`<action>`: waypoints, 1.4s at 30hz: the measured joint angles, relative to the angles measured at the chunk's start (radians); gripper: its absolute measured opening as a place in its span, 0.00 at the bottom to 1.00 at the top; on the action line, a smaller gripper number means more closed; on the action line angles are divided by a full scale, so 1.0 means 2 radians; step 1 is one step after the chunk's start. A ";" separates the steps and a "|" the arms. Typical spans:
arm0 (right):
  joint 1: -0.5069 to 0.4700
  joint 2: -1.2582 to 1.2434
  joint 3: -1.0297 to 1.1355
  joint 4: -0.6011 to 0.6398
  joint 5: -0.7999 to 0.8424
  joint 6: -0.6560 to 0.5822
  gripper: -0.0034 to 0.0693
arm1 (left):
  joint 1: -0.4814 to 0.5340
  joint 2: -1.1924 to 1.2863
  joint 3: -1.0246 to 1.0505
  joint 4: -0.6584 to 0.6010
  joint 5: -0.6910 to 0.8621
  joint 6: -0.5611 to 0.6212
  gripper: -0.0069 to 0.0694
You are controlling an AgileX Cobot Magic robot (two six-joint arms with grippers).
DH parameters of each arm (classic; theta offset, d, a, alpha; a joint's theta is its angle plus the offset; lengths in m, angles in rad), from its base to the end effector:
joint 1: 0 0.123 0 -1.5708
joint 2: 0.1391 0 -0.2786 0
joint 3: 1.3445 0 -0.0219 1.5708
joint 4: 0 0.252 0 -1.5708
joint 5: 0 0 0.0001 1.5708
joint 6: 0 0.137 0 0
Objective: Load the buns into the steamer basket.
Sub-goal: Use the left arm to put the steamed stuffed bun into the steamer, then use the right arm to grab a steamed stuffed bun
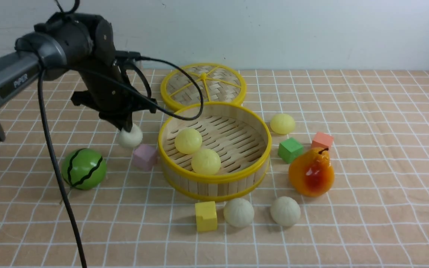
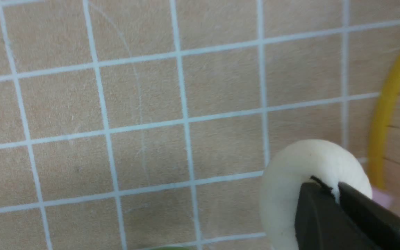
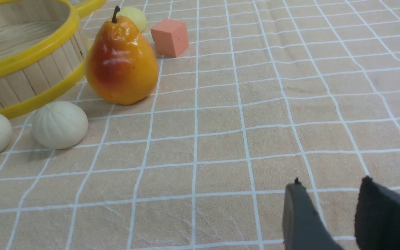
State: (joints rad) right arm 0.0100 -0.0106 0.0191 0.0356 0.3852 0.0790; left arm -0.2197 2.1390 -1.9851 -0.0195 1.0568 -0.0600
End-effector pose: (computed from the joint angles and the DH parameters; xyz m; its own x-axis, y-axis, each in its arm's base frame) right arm 0.1038 0.0029 0.1589 -0.3022 0.1087 -0.9470 0.0111 0.9938 0.1106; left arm 0.4807 -0.1097 0.2163 -0.8934 0.1283 -0.4305 0.1633 0.9855 -0.0454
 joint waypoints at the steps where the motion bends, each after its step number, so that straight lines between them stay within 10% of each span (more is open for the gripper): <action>1: 0.000 0.000 0.000 0.000 0.000 0.000 0.38 | -0.006 -0.011 0.000 -0.007 -0.004 0.005 0.08; 17: 0.000 0.000 0.000 0.000 0.000 0.000 0.38 | -0.078 0.071 -0.039 -0.061 -0.182 0.041 0.10; 31: 0.000 0.000 0.000 0.000 0.000 0.000 0.38 | -0.078 0.061 -0.051 -0.058 -0.128 0.042 0.74; 34: 0.000 0.000 0.000 0.000 0.000 0.000 0.38 | -0.078 -0.002 -0.051 -0.057 -0.074 0.033 0.67; 40: 0.000 0.000 0.000 0.000 0.000 0.000 0.38 | -0.078 -0.137 -0.053 -0.057 0.043 0.030 0.10; 42: 0.000 0.000 0.000 0.000 0.000 0.000 0.38 | -0.078 -0.160 -0.048 -0.058 0.056 0.030 0.07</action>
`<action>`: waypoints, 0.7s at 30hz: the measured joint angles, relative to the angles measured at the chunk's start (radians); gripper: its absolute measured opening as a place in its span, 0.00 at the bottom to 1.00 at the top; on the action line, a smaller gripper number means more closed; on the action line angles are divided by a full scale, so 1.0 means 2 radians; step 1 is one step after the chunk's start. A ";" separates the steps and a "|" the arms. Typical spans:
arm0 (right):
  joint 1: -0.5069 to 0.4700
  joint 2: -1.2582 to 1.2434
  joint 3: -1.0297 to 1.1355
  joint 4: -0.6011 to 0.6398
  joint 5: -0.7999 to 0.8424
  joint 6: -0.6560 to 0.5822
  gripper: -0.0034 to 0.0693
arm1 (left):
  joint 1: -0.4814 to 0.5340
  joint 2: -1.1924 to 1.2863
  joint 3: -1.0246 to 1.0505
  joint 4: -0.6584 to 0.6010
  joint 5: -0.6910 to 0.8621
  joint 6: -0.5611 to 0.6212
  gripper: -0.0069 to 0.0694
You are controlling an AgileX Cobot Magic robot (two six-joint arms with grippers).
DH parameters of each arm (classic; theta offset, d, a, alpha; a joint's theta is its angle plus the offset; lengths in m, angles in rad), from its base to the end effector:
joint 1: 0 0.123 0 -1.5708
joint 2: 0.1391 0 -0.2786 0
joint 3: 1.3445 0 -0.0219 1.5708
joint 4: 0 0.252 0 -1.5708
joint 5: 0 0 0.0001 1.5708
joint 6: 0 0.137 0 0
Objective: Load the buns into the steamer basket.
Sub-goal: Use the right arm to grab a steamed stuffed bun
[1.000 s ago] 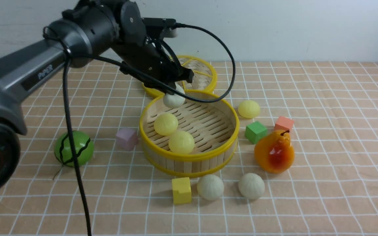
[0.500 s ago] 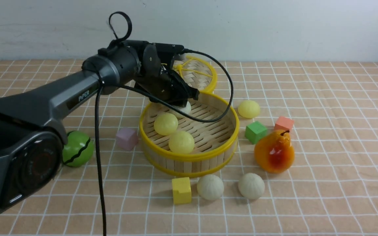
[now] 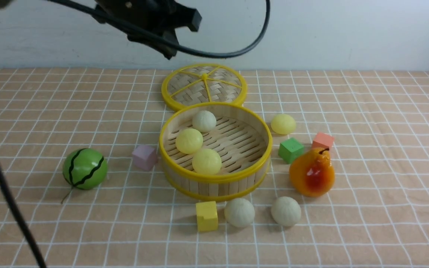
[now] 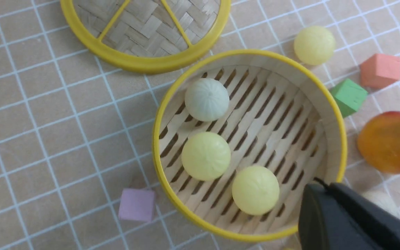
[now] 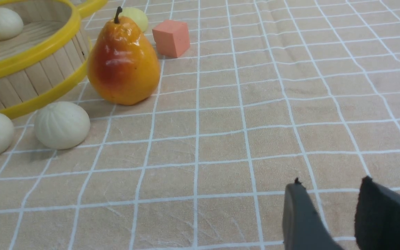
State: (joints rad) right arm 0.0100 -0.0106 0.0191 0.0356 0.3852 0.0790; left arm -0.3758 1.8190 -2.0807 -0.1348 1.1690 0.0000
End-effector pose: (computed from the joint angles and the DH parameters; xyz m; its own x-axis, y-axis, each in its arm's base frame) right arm 0.1038 0.0029 0.1589 -0.3022 0.1087 -0.9470 0.0111 0.9938 0.1106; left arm 0.3915 -0.1727 0.3885 -0.7006 0.2199 -0.6788 0.4064 0.9049 -0.1263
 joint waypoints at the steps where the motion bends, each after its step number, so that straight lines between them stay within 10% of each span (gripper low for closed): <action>1: 0.000 0.000 0.000 0.000 0.000 0.000 0.38 | 0.000 -0.028 0.012 -0.001 0.004 0.000 0.07; 21: 0.000 0.000 0.000 0.000 0.000 0.000 0.38 | 0.000 -0.496 0.654 -0.157 -0.318 0.122 0.07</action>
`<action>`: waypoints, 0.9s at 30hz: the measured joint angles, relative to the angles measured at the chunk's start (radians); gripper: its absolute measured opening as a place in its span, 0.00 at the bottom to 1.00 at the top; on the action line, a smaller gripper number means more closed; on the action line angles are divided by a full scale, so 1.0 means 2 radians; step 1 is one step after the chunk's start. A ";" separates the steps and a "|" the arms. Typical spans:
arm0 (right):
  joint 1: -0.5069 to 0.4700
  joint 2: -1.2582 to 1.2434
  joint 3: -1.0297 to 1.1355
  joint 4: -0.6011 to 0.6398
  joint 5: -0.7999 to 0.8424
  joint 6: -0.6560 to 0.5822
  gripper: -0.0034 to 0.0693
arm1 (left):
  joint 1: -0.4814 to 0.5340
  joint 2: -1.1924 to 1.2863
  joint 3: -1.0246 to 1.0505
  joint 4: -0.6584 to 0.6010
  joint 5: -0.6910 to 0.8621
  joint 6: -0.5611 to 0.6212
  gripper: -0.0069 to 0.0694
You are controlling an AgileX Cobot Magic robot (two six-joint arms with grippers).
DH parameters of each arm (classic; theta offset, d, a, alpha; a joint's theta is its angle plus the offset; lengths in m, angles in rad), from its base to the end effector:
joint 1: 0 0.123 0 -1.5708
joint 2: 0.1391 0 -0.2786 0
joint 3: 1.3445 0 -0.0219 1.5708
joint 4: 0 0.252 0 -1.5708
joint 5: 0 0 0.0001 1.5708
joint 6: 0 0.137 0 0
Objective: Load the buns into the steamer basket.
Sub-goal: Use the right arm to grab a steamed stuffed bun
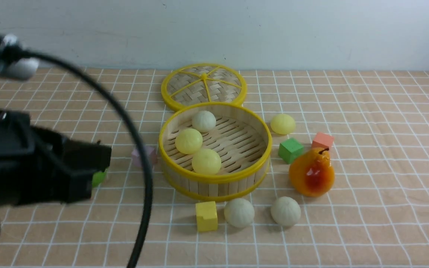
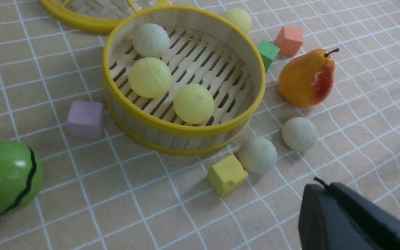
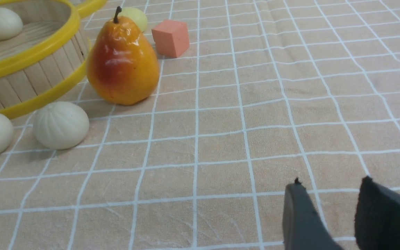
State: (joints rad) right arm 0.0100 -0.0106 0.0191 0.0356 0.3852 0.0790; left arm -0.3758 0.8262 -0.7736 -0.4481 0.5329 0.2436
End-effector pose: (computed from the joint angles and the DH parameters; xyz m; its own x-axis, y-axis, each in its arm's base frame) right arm 0.1038 0.0029 0.1589 -0.3022 0.1087 -0.9470 0.0111 0.9938 0.1106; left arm 0.1867 -0.1061 0.3240 -0.4839 0.0353 -0.8744 0.4755 0.8494 -0.2288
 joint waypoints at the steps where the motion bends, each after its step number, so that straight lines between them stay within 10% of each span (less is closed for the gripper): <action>1: 0.000 0.000 0.000 0.000 0.000 0.000 0.38 | 0.000 -0.052 0.063 -0.032 -0.034 0.028 0.07; 15: 0.000 0.000 0.000 0.236 -0.151 0.106 0.37 | 0.000 -0.303 0.264 -0.123 -0.125 0.089 0.07; 27: 0.034 0.297 -0.298 0.234 0.209 -0.102 0.05 | 0.000 -0.305 0.268 -0.125 -0.125 0.089 0.07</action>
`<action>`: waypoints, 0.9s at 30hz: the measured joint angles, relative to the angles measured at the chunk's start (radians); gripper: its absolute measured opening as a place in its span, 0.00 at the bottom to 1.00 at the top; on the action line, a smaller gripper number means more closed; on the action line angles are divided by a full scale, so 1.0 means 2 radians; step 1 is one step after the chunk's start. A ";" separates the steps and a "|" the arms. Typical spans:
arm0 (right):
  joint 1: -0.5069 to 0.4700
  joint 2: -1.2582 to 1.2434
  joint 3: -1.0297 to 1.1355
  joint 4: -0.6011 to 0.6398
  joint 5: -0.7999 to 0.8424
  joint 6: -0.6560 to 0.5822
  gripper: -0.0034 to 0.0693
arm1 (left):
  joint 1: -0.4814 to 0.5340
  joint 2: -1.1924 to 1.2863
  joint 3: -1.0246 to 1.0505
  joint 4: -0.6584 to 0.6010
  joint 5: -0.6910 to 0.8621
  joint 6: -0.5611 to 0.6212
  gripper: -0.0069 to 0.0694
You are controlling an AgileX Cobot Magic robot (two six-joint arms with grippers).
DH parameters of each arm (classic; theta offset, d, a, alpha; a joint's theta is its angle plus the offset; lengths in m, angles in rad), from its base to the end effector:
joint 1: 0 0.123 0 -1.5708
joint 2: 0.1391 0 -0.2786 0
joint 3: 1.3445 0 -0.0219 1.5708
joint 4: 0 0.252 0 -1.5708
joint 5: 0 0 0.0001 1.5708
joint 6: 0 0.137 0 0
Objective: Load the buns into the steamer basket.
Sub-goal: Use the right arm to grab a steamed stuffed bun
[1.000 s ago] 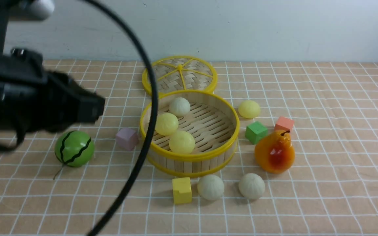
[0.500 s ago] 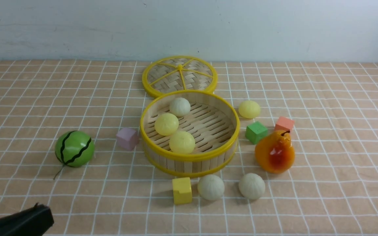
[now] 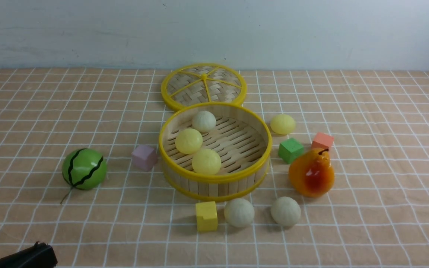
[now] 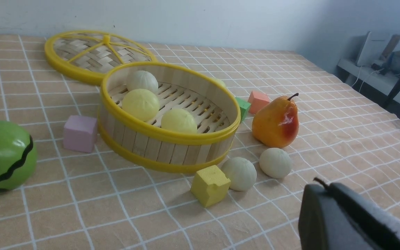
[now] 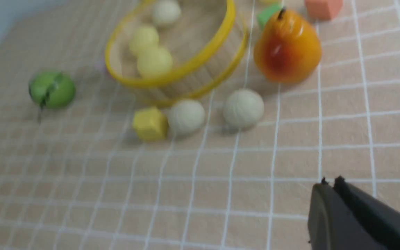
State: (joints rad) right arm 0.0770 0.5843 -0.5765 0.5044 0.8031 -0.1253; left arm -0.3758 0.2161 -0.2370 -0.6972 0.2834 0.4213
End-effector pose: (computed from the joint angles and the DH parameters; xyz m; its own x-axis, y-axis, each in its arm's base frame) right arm 0.1382 0.0585 0.2707 -0.6742 0.1722 -0.7182 -0.1913 0.8985 0.3951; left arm 0.1034 -0.0673 0.2538 -0.2336 -0.1756 -0.9563 0.4836 0.8323 -0.2709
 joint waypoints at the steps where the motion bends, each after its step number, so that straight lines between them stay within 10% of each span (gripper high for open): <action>1: 0.001 0.059 -0.034 -0.003 0.020 -0.023 0.04 | 0.000 0.000 0.000 0.000 0.000 0.000 0.07; 17: 0.160 0.506 -0.267 -0.105 0.018 -0.016 0.06 | 0.000 -0.002 0.000 -0.001 0.000 0.000 0.07; 27: 0.189 0.629 -0.342 -0.179 -0.022 0.044 0.35 | 0.000 -0.002 0.000 -0.001 0.000 0.000 0.08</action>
State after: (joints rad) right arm 0.4547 1.8429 -1.2609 0.1454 0.7586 -0.0367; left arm -0.3758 0.2117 -0.2370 -0.6992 0.2834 0.4213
